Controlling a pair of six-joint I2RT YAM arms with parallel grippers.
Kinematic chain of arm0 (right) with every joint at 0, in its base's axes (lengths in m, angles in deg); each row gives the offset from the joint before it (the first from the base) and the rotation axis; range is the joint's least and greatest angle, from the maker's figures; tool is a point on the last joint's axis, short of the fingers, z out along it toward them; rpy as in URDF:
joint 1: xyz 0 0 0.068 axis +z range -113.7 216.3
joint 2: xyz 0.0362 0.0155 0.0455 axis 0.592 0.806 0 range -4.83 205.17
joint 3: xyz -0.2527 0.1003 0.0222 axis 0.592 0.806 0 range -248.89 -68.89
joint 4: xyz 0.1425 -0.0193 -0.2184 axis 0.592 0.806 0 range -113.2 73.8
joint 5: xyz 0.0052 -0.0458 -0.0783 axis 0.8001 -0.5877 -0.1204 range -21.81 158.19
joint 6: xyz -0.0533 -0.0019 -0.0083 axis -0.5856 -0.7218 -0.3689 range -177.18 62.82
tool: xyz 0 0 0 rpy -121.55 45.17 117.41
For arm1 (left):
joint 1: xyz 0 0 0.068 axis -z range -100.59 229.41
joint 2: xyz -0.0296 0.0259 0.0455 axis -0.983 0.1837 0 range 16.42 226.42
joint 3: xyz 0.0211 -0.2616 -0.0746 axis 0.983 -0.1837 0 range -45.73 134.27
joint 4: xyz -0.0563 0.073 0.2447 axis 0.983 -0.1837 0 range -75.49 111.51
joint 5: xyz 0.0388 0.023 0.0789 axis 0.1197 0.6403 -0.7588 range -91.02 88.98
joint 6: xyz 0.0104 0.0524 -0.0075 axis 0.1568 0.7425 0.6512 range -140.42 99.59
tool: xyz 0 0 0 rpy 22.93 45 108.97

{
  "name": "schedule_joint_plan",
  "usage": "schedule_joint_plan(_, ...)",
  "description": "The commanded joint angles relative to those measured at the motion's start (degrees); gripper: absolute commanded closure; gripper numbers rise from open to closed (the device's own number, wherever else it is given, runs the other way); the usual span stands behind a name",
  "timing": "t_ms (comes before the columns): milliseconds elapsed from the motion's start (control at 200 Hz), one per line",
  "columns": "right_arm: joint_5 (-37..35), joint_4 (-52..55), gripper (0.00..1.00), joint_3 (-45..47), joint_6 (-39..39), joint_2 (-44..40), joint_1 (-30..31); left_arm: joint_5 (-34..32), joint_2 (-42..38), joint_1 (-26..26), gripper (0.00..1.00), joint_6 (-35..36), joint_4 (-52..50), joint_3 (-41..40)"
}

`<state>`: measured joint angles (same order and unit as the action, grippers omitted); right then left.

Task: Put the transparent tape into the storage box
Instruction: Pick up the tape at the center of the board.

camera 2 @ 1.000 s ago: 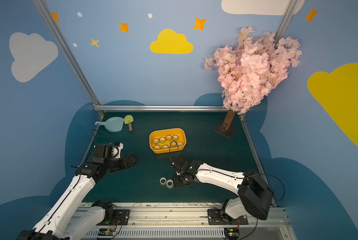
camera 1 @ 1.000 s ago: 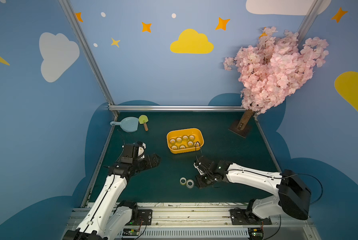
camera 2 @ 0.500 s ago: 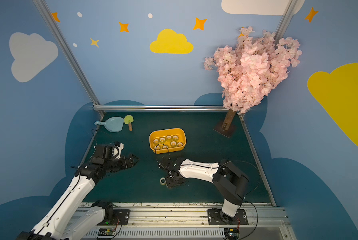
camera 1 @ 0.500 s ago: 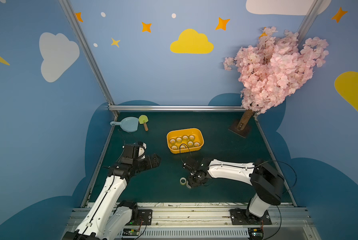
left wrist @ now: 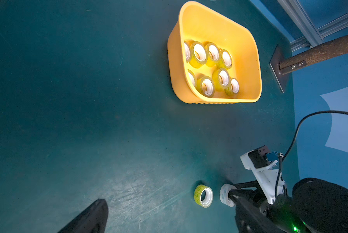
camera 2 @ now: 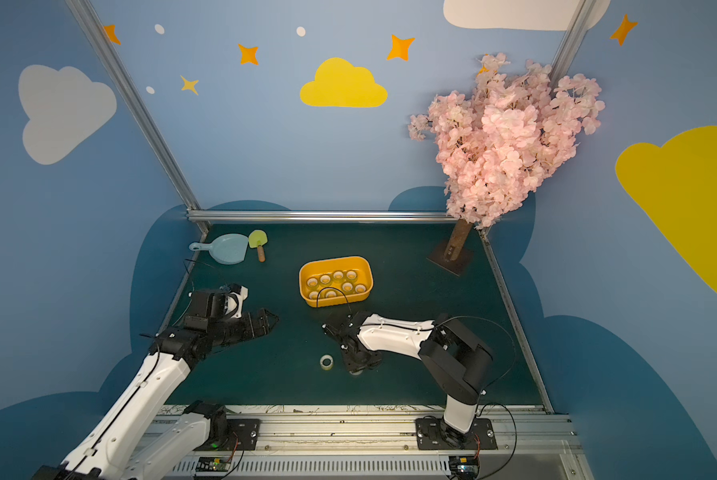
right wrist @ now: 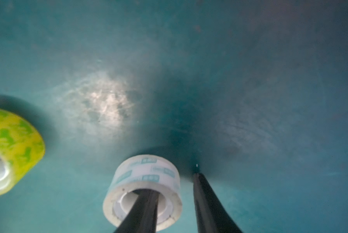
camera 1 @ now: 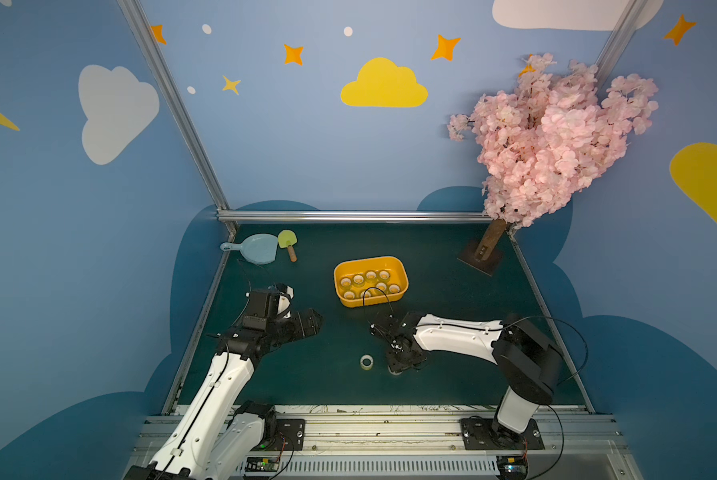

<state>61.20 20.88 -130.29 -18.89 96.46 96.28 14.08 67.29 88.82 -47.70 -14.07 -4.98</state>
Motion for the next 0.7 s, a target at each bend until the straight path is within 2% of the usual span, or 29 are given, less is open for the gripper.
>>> schedule_joint_plan(0, -0.32, -0.14, 0.71, 1.79, 0.21, -0.67, -0.13, -0.57, -0.78, 0.11, 0.00, 0.62, -0.89, 1.32)
schedule_joint_plan(130, -0.56, -0.87, 0.85, 2.50, 0.48, -0.72, -0.14, -0.72, -0.82, 0.17, 0.00, 0.62, -0.99, 1.34)
schedule_joint_plan(270, -1.60, -0.93, 0.95, 3.34, 0.31, -4.18, -0.22, -0.82, -0.88, 0.18, 0.00, 0.61, -0.99, 1.43)
schedule_joint_plan(471, -3.28, 2.28, 0.99, 1.10, -2.16, -10.82, -1.01, -1.19, -1.63, 0.21, 0.00, 0.68, -0.90, 1.35)
schedule_joint_plan(696, -1.05, 5.89, 0.99, -7.25, -6.36, -13.94, -4.34, -0.47, -2.46, 0.17, 0.00, 0.44, 0.60, 0.54)
